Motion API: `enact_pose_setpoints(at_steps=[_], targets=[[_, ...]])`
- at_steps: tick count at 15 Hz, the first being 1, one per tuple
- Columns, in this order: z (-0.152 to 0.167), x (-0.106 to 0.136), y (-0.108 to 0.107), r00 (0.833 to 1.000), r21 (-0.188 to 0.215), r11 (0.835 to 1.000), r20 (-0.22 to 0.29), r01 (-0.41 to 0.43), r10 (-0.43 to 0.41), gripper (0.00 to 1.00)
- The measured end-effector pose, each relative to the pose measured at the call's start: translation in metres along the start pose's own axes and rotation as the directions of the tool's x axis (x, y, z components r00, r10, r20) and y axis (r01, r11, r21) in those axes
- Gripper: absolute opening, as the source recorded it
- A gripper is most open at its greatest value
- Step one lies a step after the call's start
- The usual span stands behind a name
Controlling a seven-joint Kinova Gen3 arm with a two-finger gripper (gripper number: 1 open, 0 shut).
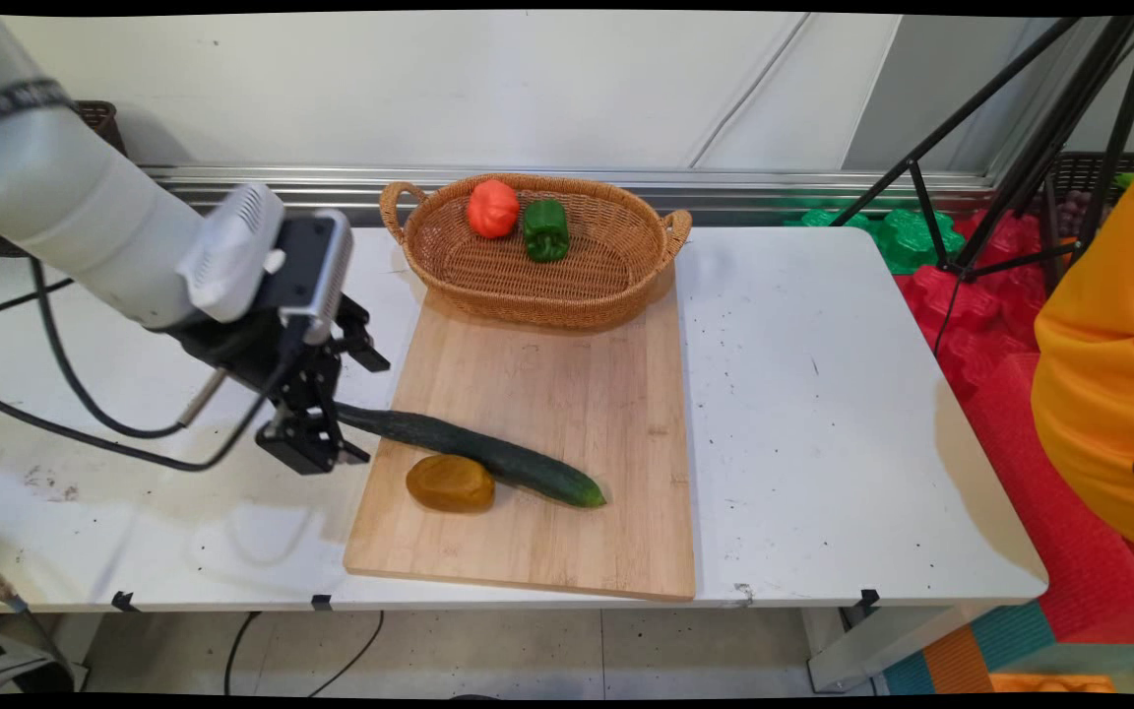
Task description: Pick up the potato from the cutting board
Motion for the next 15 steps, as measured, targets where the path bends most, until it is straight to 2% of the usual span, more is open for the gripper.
enact_pose_setpoints(at_steps=[9,15], targets=[[0.062,0.025,0.011,0.998,-0.054,0.999,0.060,0.002,0.001,1.00],[0.096,0.037,0.015,0.997,-0.065,0.997,0.070,0.032,-0.028,1.00]])
